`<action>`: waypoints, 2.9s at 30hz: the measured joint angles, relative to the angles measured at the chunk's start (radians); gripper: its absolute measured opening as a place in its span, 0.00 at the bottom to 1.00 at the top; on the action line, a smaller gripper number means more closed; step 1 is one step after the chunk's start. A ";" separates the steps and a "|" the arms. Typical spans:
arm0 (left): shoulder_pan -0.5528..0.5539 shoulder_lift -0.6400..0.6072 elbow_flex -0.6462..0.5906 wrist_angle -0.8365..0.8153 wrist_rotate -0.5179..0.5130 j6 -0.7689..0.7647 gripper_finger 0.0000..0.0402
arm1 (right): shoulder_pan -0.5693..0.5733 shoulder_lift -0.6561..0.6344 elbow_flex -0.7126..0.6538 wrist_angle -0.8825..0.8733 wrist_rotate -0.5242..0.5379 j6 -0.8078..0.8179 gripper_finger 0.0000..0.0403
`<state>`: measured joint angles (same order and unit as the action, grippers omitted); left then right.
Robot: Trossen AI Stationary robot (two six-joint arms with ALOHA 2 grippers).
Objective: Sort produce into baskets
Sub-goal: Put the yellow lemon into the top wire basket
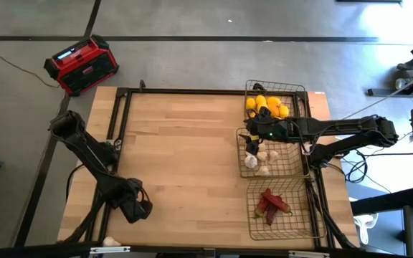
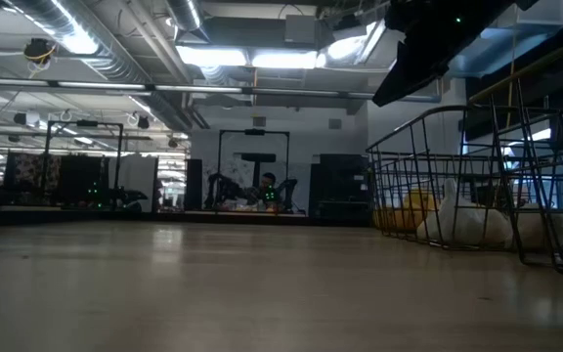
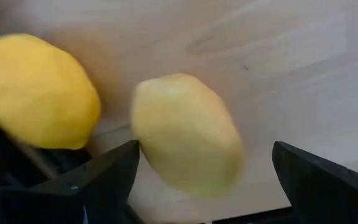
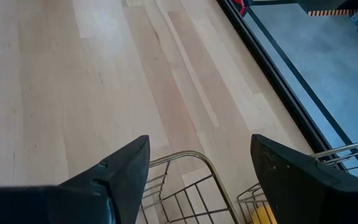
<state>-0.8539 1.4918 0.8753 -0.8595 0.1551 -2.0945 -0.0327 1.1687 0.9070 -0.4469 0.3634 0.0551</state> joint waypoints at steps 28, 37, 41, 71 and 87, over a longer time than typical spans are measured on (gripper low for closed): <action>0.051 -0.002 -0.072 0.081 -0.134 0.555 0.59 | 0.000 0.000 0.000 -0.001 -0.017 -0.001 0.68; 0.212 -0.055 -0.073 0.024 -0.308 0.895 0.58 | 0.001 -0.018 0.001 -0.010 -0.096 0.031 0.68; 0.282 -0.118 -0.049 -0.034 -0.396 1.013 0.58 | 0.001 -0.025 0.001 0.001 -0.122 0.043 0.68; 0.600 -0.257 -0.016 0.931 -0.847 1.893 0.59 | 0.001 0.347 0.001 0.855 -0.567 0.016 0.68; 0.602 -0.185 -0.016 1.092 -0.833 1.914 0.59 | 0.001 0.415 0.000 1.071 -0.565 0.072 0.68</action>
<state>-0.2520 1.3067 0.8597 0.2321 -0.6782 -0.1802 -0.0319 1.5833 0.9073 0.6244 -0.2016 0.1272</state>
